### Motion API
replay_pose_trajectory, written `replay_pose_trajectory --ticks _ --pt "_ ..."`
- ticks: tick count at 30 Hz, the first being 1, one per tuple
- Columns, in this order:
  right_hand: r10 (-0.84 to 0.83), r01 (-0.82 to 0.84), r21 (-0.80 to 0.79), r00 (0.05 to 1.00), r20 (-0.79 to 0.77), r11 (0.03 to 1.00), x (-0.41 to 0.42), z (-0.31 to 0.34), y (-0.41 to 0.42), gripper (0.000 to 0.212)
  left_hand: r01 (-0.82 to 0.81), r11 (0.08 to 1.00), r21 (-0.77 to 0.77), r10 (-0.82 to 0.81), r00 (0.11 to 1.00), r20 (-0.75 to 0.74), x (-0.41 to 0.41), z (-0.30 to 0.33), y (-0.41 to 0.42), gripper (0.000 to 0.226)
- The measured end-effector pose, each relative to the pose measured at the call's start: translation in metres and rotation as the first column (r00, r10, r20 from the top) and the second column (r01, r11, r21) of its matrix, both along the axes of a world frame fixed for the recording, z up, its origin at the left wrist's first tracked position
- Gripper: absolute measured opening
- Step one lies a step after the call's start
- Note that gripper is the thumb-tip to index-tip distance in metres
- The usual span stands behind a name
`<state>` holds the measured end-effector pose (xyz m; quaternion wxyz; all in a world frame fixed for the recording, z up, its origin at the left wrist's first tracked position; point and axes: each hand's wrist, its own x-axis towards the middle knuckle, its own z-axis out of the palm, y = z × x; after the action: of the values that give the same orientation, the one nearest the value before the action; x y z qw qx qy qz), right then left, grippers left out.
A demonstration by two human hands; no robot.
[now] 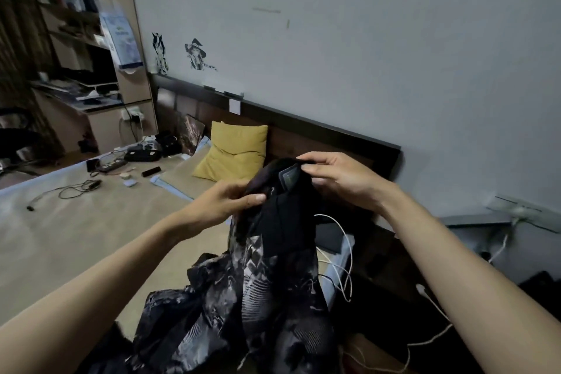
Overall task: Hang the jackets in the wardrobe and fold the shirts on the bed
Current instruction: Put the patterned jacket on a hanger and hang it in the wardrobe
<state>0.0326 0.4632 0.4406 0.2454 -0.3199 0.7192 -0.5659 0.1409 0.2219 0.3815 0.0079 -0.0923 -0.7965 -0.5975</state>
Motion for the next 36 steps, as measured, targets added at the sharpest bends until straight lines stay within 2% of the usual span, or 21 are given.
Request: replay_pose_trajectory --ticks 3,8,10,13,16,18,21,23,25,26,27,28,29,30,31,33,35,36 --pt "-0.11 0.126 0.101 0.982 -0.151 0.987 -0.029 -0.003 0.032 0.023 -0.063 0.998 -0.007 0.063 0.997 -0.041 -0.027 0.014 0.021 0.036" --pt "-0.165 0.172 0.121 0.984 -0.062 0.978 -0.057 -0.004 0.068 0.019 -0.133 0.991 -0.008 0.13 0.976 -0.175 -0.081 0.035 0.058 0.065" --pt "-0.148 0.154 0.127 0.988 -0.054 0.98 -0.067 -0.007 0.078 0.025 -0.106 0.994 0.011 0.106 0.974 -0.201 -0.102 0.044 0.077 0.056" --pt "-0.14 0.156 0.104 0.979 -0.147 0.982 -0.076 -0.015 0.089 0.045 -0.05 0.998 -0.041 0.041 0.98 -0.194 -0.13 0.061 0.111 0.051" --pt "-0.209 0.218 0.021 0.956 -0.207 0.976 -0.08 -0.012 0.106 0.033 0.004 0.997 -0.077 -0.018 0.984 -0.178 -0.153 0.074 0.139 0.056" --pt "-0.261 0.252 -0.072 0.952 -0.158 0.965 -0.087 -0.003 0.125 0.024 0.01 0.998 -0.058 -0.021 0.983 -0.182 -0.167 0.081 0.15 0.044" --pt "-0.342 0.328 -0.228 0.94 -0.02 0.917 -0.102 0.013 0.158 0.028 0.098 0.993 -0.065 -0.104 0.989 -0.104 -0.181 0.079 0.16 0.04" --pt "-0.396 0.4 -0.278 0.915 0.074 0.873 -0.11 0.025 0.178 0.023 0.249 0.961 -0.119 -0.243 0.968 0.061 -0.187 0.061 0.16 0.055" --pt "-0.44 0.464 -0.299 0.886 0.149 0.833 -0.119 0.035 0.2 0.016 0.419 0.884 -0.208 -0.361 0.894 0.264 -0.188 0.037 0.173 0.074" --pt "-0.47 0.5 -0.307 0.866 0.172 0.81 -0.123 0.039 0.211 0.015 0.458 0.848 -0.268 -0.377 0.875 0.303 -0.192 0.025 0.182 0.081" --pt "-0.503 0.535 -0.305 0.845 0.181 0.788 -0.127 0.042 0.222 0.016 0.468 0.834 -0.293 -0.388 0.874 0.292 -0.197 0.018 0.192 0.078" --pt "-0.539 0.567 -0.293 0.823 0.177 0.77 -0.131 0.044 0.234 0.018 0.461 0.836 -0.298 -0.404 0.884 0.236 -0.207 0.009 0.202 0.061" --pt "-0.582 0.602 -0.268 0.798 0.157 0.752 -0.135 0.046 0.246 0.019 0.424 0.858 -0.291 -0.397 0.906 0.148 -0.22 0.008 0.212 0.038" --pt "-0.633 0.643 -0.233 0.764 0.125 0.73 -0.138 0.048 0.259 0.018 0.379 0.891 -0.249 -0.376 0.924 0.06 -0.236 0.008 0.22 0.03" --pt "-0.696 0.692 -0.175 0.716 0.049 0.7 -0.142 0.05 0.272 0.016 0.328 0.923 -0.199 -0.338 0.941 -0.018 -0.253 0.011 0.227 0.036" --pt "-0.766 0.808 0.069 0.578 -0.282 0.585 -0.147 0.058 0.296 0.026 0.298 0.953 -0.057 -0.3 0.953 -0.05 -0.284 0.025 0.244 0.031" --pt "-0.652 0.871 0.323 0.491 -0.578 0.37 -0.148 0.072 0.306 0.064 0.352 0.935 -0.04 -0.354 0.931 -0.084 -0.311 0.05 0.265 0.031" --pt "-0.611 0.875 0.357 0.484 -0.626 0.328 -0.148 0.08 0.303 0.086 0.381 0.923 -0.058 -0.386 0.913 -0.131 -0.326 0.064 0.278 0.032"
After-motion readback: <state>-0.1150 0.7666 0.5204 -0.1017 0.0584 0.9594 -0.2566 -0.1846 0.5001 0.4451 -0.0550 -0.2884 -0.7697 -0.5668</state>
